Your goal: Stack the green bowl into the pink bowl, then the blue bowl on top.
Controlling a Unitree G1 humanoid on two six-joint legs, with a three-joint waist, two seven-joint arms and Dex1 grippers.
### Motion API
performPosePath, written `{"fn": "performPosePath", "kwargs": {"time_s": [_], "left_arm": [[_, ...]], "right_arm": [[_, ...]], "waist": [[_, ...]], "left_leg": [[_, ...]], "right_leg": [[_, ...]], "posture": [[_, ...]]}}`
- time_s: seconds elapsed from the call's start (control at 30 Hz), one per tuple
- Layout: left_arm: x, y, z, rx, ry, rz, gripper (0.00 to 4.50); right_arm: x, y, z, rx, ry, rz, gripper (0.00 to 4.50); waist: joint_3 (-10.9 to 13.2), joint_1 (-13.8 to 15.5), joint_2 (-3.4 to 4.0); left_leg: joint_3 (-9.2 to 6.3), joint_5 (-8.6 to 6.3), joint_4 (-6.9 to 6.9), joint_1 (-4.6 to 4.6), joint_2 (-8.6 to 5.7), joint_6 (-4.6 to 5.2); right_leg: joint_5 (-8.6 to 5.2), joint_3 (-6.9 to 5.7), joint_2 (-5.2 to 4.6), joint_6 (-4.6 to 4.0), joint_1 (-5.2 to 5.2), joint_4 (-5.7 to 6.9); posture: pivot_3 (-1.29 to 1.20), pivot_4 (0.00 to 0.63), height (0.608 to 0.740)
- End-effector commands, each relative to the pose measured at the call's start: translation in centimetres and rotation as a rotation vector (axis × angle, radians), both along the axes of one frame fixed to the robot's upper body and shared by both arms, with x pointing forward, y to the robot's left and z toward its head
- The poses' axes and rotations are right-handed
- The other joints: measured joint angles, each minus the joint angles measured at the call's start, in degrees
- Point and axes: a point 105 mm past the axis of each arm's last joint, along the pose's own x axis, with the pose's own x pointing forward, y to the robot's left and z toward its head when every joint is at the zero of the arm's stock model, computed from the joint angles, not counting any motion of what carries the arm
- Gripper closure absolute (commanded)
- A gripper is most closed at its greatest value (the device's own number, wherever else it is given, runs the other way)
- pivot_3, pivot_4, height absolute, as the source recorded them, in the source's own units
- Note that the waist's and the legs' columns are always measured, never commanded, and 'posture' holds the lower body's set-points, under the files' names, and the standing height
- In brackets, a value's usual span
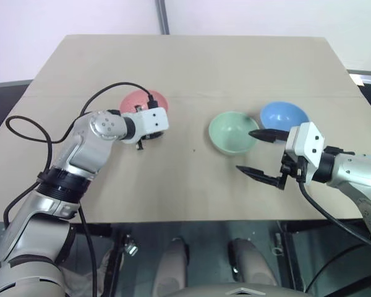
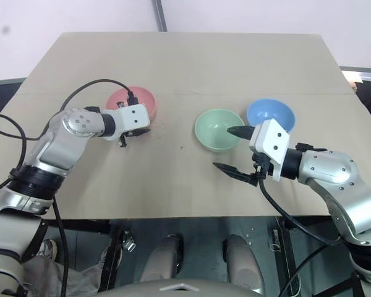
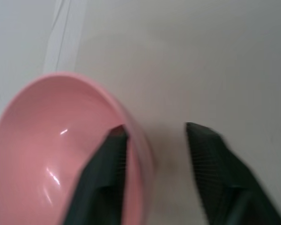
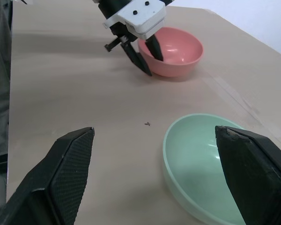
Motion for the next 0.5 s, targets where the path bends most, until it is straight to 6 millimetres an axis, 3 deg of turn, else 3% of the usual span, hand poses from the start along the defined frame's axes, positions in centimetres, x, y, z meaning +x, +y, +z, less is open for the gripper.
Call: {"fn": "performPosePath", "kwargs": {"time_s": [0.03,0.1,0.23,0.4,0.5], "left_arm": [[0.2,0.3,1.2,0.001,-0.027,-0.011,4.43],[-0.1,-0.3,1.2,-0.026,-0.012,-0.044,4.43],[-4.4,-3.6,1.8,-0.140,0.100,-0.286,4.43],[-8.8,-4.3,1.3,-0.122,0.255,-0.440,4.43],[-9.3,-4.5,1.0,-0.096,0.274,-0.470,4.43]], "right_arm": [[-0.6,0.0,1.2,0.000,-0.071,-0.005,0.00],[-0.6,-0.1,1.1,0.002,-0.072,-0.011,0.00],[-0.5,-0.4,1.1,-0.001,-0.073,-0.027,0.00],[-0.5,-0.5,1.0,-0.001,-0.071,-0.037,0.00],[-0.5,-0.5,0.9,-0.001,-0.069,-0.039,0.00]], "waist": [[0.00,0.02,0.00],[0.00,0.03,0.00],[0.00,0.03,0.00],[0.00,-0.11,0.00],[0.00,0.05,0.00]], "left_leg": [[0.00,0.00,0.01,0.00,0.00,0.00],[0.00,0.00,0.02,0.00,0.00,0.00],[0.00,0.00,0.01,-0.02,0.01,0.00],[-0.01,0.00,-0.01,0.01,0.04,0.00],[0.00,0.00,0.01,0.06,0.04,0.00]], "right_leg": [[0.00,0.00,0.00,0.00,0.01,-0.01],[0.00,0.00,0.00,0.00,0.02,0.01],[0.00,0.00,-0.02,0.00,0.02,-0.02],[0.00,-0.01,0.01,-0.01,0.02,0.01],[-0.01,0.00,0.01,0.01,0.04,0.04]], "posture": [[0.00,0.150,0.740],[0.00,0.150,0.740],[0.00,0.150,0.740],[0.00,0.150,0.740],[0.00,0.150,0.740]]}}
